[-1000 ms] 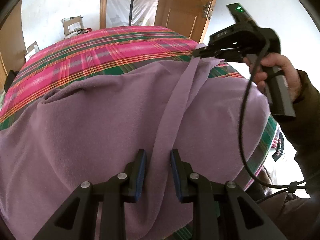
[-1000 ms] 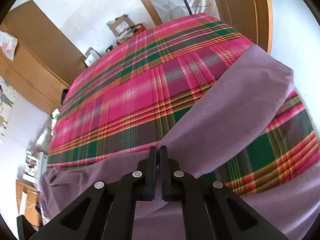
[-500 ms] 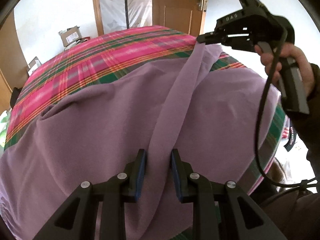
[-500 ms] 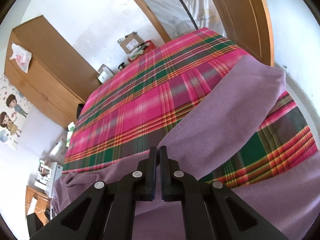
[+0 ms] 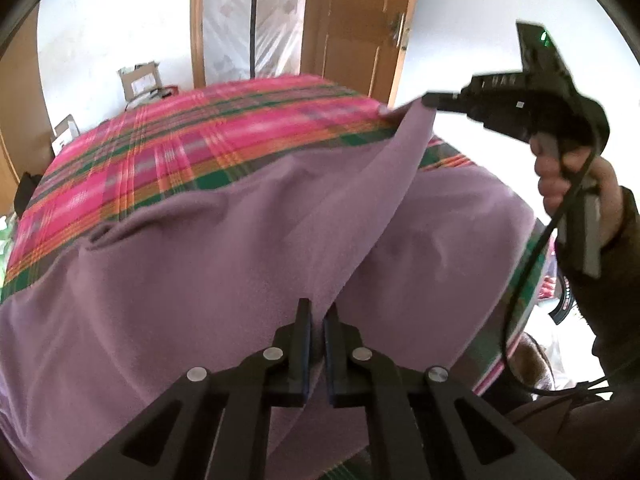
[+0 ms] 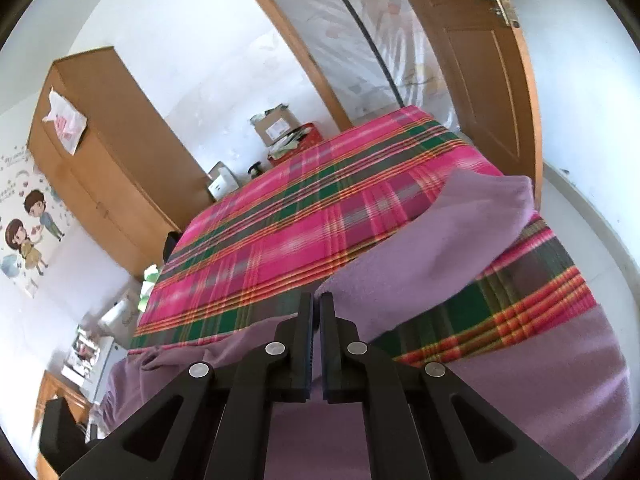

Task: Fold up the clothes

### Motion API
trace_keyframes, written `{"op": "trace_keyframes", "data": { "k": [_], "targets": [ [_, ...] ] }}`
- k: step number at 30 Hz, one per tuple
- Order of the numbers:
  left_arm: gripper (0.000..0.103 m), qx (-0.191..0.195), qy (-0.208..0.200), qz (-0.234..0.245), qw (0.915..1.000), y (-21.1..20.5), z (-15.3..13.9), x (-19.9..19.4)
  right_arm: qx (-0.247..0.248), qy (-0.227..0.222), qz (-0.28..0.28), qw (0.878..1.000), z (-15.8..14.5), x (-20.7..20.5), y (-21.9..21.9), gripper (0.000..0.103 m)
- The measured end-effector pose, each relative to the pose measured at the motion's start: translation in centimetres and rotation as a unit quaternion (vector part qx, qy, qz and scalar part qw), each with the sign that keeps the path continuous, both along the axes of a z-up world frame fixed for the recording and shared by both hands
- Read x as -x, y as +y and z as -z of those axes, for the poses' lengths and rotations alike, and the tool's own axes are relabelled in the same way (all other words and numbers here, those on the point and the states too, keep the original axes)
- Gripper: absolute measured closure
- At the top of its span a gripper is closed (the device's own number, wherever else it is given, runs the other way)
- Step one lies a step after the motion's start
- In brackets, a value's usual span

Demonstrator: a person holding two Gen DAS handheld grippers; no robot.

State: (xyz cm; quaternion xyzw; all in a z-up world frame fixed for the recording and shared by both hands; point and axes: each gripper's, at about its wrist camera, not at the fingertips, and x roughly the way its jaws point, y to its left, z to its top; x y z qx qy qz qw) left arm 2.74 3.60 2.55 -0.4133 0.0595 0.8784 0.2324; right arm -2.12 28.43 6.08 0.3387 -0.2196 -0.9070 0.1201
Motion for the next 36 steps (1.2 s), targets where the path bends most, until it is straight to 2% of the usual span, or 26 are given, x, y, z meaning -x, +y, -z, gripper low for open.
{"op": "trace_keyframes", "data": {
  "k": [6,15,29,33,36],
  "targets": [
    [0.098,0.001,0.012,0.008,0.9999,0.4,-1.0,-1.3,0.0,0.006,0.015,1.0,0.2,-2.0,1.0,0.1],
    [0.098,0.005,0.017,0.023,0.9996,0.6,-1.5,-2.4,-0.03,0.049,0.033,0.998,-0.6,-6.2,1.5,0.1],
    [0.097,0.016,-0.018,0.04,0.9989,1.0,0.9,-2.8,-0.036,-0.004,0.054,0.998,4.0,-9.4,2.6,0.1],
    [0.097,0.02,-0.009,0.043,0.9988,1.0,0.4,-3.1,-0.032,-0.009,0.056,0.998,4.5,-9.7,3.0,0.1],
    [0.097,0.018,0.002,0.041,0.999,0.8,-0.3,-3.3,-0.036,0.003,0.059,0.998,4.0,-10.3,3.0,0.1]
  ]
}}
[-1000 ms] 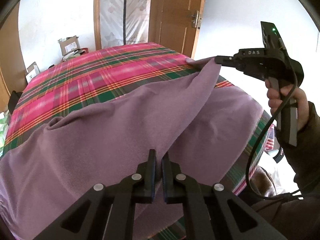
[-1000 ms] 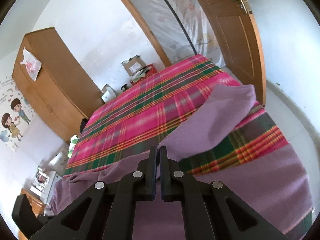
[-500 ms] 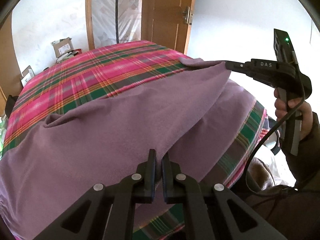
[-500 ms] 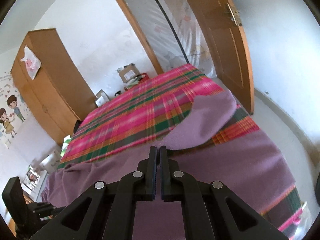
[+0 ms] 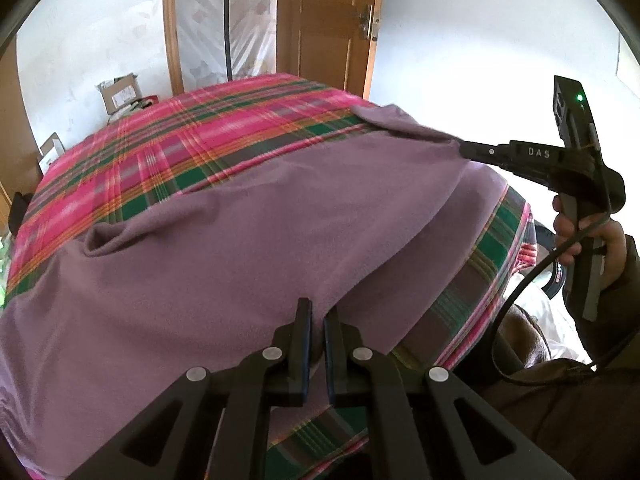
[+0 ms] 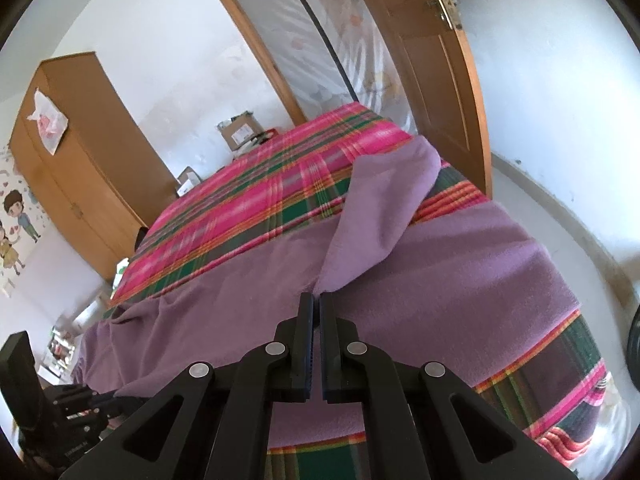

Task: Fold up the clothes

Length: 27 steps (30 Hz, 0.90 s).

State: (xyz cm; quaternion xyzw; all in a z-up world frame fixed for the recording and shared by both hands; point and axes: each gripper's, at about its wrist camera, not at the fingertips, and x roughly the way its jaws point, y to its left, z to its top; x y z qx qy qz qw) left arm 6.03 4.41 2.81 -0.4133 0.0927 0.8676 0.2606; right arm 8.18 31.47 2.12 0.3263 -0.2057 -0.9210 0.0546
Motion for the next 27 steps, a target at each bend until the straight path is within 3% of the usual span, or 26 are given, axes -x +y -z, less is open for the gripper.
{"op": "trace_keyframes", "data": {
  "k": [7,16,19,21,27],
  "targets": [
    [0.097,0.01,-0.006,0.005,0.9999,0.1,0.4,-0.8,-0.007,0.029,0.013,0.999,-1.5,-2.0,0.8,0.102],
    [0.097,0.023,-0.034,0.0,0.9992,0.3,2.3,-0.4,-0.011,-0.028,-0.004,1.0,1.7,-0.2,0.7,0.098],
    [0.097,0.024,-0.035,0.001,0.9991,0.5,2.6,-0.3,-0.031,-0.022,0.003,0.999,1.4,0.8,0.6,0.087],
    [0.097,0.022,-0.035,0.0,0.9991,0.5,2.6,-0.3,-0.055,-0.019,-0.002,0.998,1.0,1.9,0.1,0.065],
    [0.097,0.016,-0.036,-0.002,0.9992,0.3,2.7,-0.4,-0.143,-0.032,-0.025,0.989,1.5,6.0,-1.7,0.064]
  ]
}}
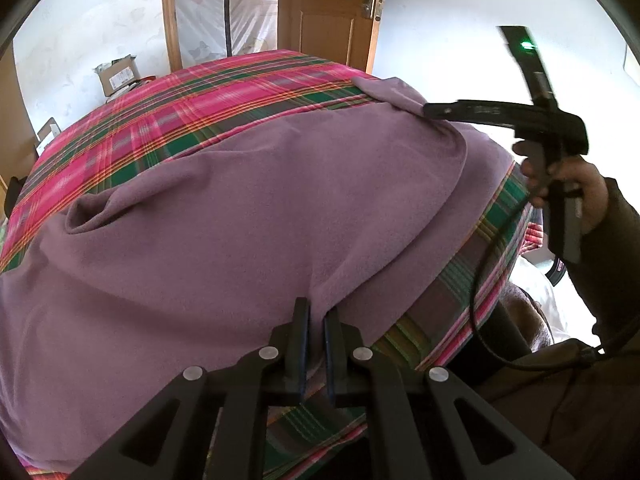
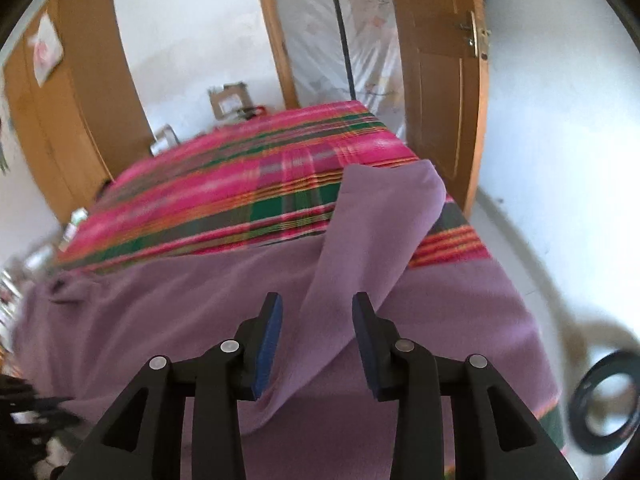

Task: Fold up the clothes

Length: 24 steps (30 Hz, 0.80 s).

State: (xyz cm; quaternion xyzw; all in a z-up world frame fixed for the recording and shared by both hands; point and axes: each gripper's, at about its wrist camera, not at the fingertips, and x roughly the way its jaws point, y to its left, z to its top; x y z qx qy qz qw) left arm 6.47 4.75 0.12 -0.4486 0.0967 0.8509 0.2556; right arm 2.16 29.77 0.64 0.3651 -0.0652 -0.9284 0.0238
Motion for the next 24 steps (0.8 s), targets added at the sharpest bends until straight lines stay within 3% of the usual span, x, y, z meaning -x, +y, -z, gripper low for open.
{"op": "trace_keyframes", "data": {
  "k": [5,7,8,9,24],
  "targets": [
    [0.097,-0.003,-0.001,0.0,1.0,-0.1,0.0,0.0,-0.05,-0.032,0.008,0.998,1.6,2.3,-0.9,0.066],
    [0.097,-0.003,0.0,0.0,1.0,0.0,-0.1,0.1,-0.059,-0.024,0.012,0.998,1.6,2.3,-0.7,0.077],
    [0.097,-0.004,0.001,-0.001,1.0,-0.1,-0.2,0.1,-0.065,-0.019,0.015,0.998,1.5,2.3,-0.6,0.096],
    [0.097,-0.005,0.001,-0.002,1.0,-0.1,-0.2,0.2,-0.069,-0.014,0.019,0.997,1.3,2.2,-0.5,0.098],
    [0.096,0.0,0.035,0.007,0.9994,0.3,-1.9,-0.5,-0.06,0.11,0.072,0.99,-5.2,-2.9,1.8,0.098]
  ]
}}
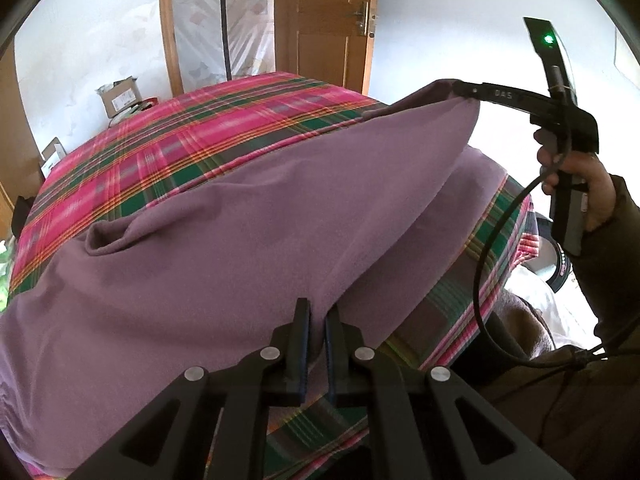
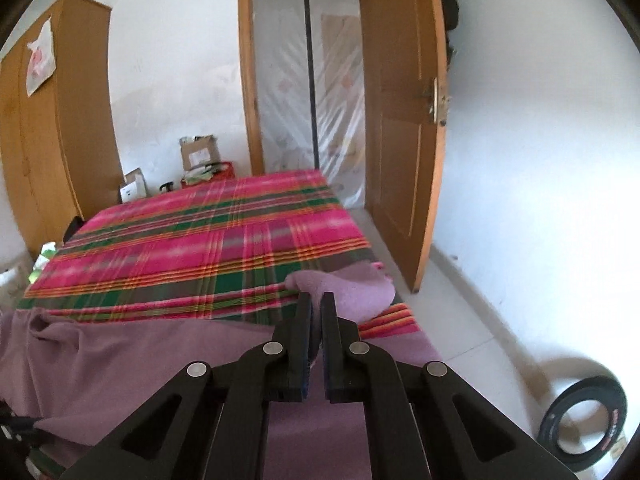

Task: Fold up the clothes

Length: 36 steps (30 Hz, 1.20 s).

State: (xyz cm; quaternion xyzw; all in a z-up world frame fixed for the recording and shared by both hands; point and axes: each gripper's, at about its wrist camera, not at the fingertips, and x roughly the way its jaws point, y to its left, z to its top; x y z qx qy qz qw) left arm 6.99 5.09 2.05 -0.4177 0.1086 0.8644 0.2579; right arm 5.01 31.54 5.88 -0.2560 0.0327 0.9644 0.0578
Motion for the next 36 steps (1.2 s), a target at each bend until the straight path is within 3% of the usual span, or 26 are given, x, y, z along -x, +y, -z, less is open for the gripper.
{"op": "trace_keyframes", "data": {
  "k": [14,22,30,33,36],
  "targets": [
    [0.093,0.025,-0.023,0.015,0.9993,0.4,1.8,-0.4,0.05,-0.067,0.046,0.995,5.9,-2.7,2.7,0.098],
    [0.092,0.032,-0.024,0.021,0.999,0.6,1.7,-0.7,0.056,-0.067,0.05,0.995,6.2,-3.5,3.1,0.098],
    [0.087,0.037,-0.036,0.066,0.9965,0.0,1.5,-1.4,0.066,-0.086,0.054,0.993,7.3,-3.9,3.3,0.098],
    [0.087,0.029,-0.041,0.08,0.9956,-0.7,1.1,-1.6,0.07,-0.092,0.055,0.992,7.6,-3.9,3.5,0.098],
    [0.087,-0.015,-0.052,0.091,0.9944,-1.7,0.1,-1.7,0.072,-0.097,0.057,0.991,7.8,-3.8,3.7,0.098]
  ]
}}
